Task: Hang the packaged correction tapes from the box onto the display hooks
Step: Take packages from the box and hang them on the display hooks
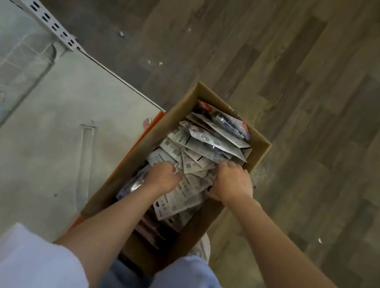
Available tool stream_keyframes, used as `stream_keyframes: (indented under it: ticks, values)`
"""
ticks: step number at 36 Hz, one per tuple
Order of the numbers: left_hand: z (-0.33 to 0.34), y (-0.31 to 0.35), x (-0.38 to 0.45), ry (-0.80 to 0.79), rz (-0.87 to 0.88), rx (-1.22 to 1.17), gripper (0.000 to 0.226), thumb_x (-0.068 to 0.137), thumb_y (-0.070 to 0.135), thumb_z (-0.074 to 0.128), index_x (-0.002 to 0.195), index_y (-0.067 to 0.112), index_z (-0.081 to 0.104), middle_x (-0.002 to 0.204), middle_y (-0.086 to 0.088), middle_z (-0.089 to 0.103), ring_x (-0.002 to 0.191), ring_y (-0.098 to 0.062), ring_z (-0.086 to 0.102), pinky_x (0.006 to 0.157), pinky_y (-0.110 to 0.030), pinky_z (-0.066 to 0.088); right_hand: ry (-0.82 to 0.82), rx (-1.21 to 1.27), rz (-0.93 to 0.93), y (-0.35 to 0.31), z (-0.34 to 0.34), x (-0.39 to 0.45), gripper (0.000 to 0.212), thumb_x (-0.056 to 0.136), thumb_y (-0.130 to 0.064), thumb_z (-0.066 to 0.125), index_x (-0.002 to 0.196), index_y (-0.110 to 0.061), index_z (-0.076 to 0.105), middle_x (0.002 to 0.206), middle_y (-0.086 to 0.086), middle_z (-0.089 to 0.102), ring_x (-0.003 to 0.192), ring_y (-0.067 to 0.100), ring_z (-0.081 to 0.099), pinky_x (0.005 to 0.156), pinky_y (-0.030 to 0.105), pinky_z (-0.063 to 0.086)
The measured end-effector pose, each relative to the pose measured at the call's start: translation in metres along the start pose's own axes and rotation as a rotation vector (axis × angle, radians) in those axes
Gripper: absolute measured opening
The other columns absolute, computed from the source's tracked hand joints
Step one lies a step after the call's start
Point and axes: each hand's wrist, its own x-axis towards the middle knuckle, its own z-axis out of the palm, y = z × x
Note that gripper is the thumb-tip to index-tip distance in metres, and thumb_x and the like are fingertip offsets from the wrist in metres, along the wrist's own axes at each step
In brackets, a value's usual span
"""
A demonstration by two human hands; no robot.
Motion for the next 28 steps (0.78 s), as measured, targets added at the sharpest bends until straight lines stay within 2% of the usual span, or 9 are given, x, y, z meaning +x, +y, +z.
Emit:
stream_keyframes:
  ticks: [3,5,8,10,14,19,22,25,28]
  values:
    - [0.011,0.012,0.023,-0.005,-0.057,-0.143,0.036,0.097,0.036,0.049,0.074,0.009,0.055,0.075,-0.007,0.057,0.072,-0.021,0.056,0.069,-0.029,0.040,0.008,-0.054,-0.028,0.008,0.004,0.010,0.045,0.091,-0.018,0.054,0.133,-0.009,0.045,0.134,0.012,0.050,0.125,0.029,0.045,0.104,0.035,0.035]
    - [0.019,0.018,0.036,0.007,-0.096,-0.279,0.038,0.094,0.040,0.053,0.073,0.009,0.057,0.078,-0.010,0.060,0.077,-0.026,0.060,0.071,-0.030,0.043,0.019,-0.074,-0.048,0.011,0.006,0.014,0.047,0.089,-0.018,0.057,0.133,-0.009,0.045,0.132,0.011,0.051,0.124,0.028,0.046,0.103,0.034,0.035]
    - [0.027,0.027,0.050,0.051,-0.172,-0.511,0.054,0.084,0.049,0.063,0.114,0.005,0.059,0.113,-0.013,0.063,0.105,-0.032,0.060,0.085,-0.036,0.053,0.030,-0.077,-0.070,0.014,0.007,0.017,0.047,0.088,-0.019,0.059,0.132,-0.008,0.046,0.131,0.011,0.052,0.123,0.028,0.046,0.103,0.034,0.036]
    - [0.032,0.035,0.054,0.033,-0.208,-0.635,0.064,0.081,0.049,0.068,0.126,0.007,0.053,0.124,-0.010,0.058,0.111,-0.032,0.057,0.087,-0.039,0.055,0.034,-0.079,-0.081,0.014,0.007,0.018,0.044,0.089,-0.018,0.057,0.130,-0.007,0.047,0.130,0.012,0.052,0.122,0.028,0.047,0.102,0.034,0.036]
    - [0.040,0.045,0.059,0.083,-0.256,-0.656,0.050,0.083,0.044,0.069,0.109,0.002,0.063,0.116,-0.011,0.065,0.107,-0.032,0.060,0.096,-0.043,0.050,0.029,-0.068,-0.095,0.015,0.005,0.015,0.042,0.090,-0.016,0.053,0.130,-0.006,0.046,0.131,0.012,0.051,0.122,0.028,0.046,0.101,0.034,0.036]
    - [0.040,0.046,0.045,0.130,-0.336,-0.732,0.027,0.087,0.022,0.065,0.107,0.003,0.066,0.111,-0.009,0.065,0.108,-0.031,0.057,0.100,-0.040,0.046,0.013,0.003,-0.089,0.014,0.003,0.004,0.038,0.094,-0.014,0.045,0.132,-0.007,0.045,0.134,0.012,0.049,0.125,0.028,0.044,0.102,0.034,0.034]
    - [0.027,0.033,0.021,0.163,-0.354,-0.695,0.020,0.087,0.016,0.063,0.101,0.004,0.066,0.105,-0.010,0.065,0.098,-0.030,0.059,0.091,-0.036,0.050,-0.034,0.050,-0.063,0.011,0.000,-0.013,0.038,0.094,-0.016,0.047,0.131,-0.008,0.045,0.132,0.012,0.050,0.124,0.030,0.044,0.101,0.037,0.036]
    - [0.002,0.020,-0.013,0.194,-0.378,-0.642,0.023,0.084,0.014,0.068,0.103,0.003,0.066,0.105,-0.011,0.067,0.095,-0.030,0.064,0.088,-0.041,0.054,-0.107,0.102,-0.024,0.005,-0.009,-0.039,0.037,0.096,-0.014,0.046,0.133,-0.007,0.043,0.133,0.012,0.048,0.124,0.031,0.044,0.097,0.039,0.040]
    - [-0.024,0.017,-0.057,0.204,-0.338,-0.629,0.016,0.085,0.006,0.066,0.101,0.003,0.068,0.100,-0.011,0.068,0.086,-0.026,0.066,0.070,-0.033,0.058,-0.155,0.155,-0.007,-0.002,-0.026,-0.070,0.038,0.095,-0.008,0.040,0.133,-0.005,0.043,0.134,0.014,0.047,0.123,0.032,0.044,0.097,0.040,0.041]
